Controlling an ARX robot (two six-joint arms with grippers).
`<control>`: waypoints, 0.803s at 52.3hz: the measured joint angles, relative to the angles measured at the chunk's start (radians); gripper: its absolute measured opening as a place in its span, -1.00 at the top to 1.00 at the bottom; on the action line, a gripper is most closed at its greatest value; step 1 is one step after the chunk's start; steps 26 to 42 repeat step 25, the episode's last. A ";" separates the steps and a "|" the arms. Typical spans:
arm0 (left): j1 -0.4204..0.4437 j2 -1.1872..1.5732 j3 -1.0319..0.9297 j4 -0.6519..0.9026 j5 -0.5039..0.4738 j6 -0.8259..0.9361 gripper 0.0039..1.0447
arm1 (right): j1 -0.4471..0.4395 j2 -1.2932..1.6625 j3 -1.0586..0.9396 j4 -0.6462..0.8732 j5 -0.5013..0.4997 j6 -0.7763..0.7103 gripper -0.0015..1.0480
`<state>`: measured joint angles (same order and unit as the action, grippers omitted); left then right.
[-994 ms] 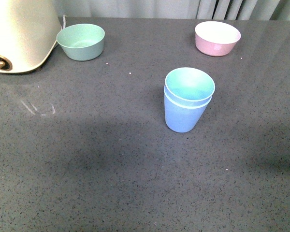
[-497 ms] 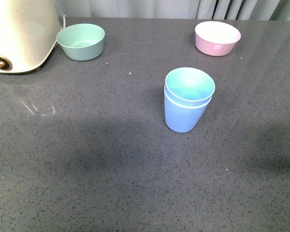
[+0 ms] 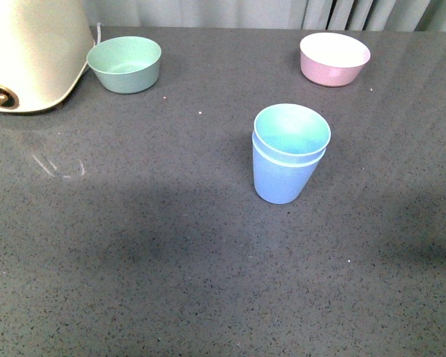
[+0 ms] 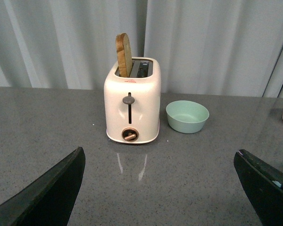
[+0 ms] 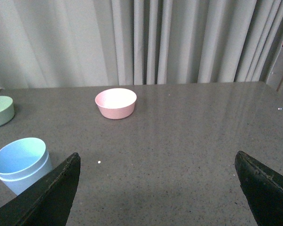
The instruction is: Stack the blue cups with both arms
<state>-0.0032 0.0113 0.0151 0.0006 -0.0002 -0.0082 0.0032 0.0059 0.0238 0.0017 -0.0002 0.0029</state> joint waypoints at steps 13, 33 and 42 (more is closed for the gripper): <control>0.000 0.000 0.000 0.000 0.000 0.000 -0.84 | 0.000 0.000 0.000 0.000 0.000 0.000 -0.83; 0.000 0.000 0.000 0.000 0.000 0.000 -0.84 | 0.000 0.000 0.000 0.000 0.000 0.000 -0.83; 0.000 0.000 0.000 0.000 0.000 0.000 -0.84 | 0.000 0.000 0.000 0.000 0.000 0.000 -0.83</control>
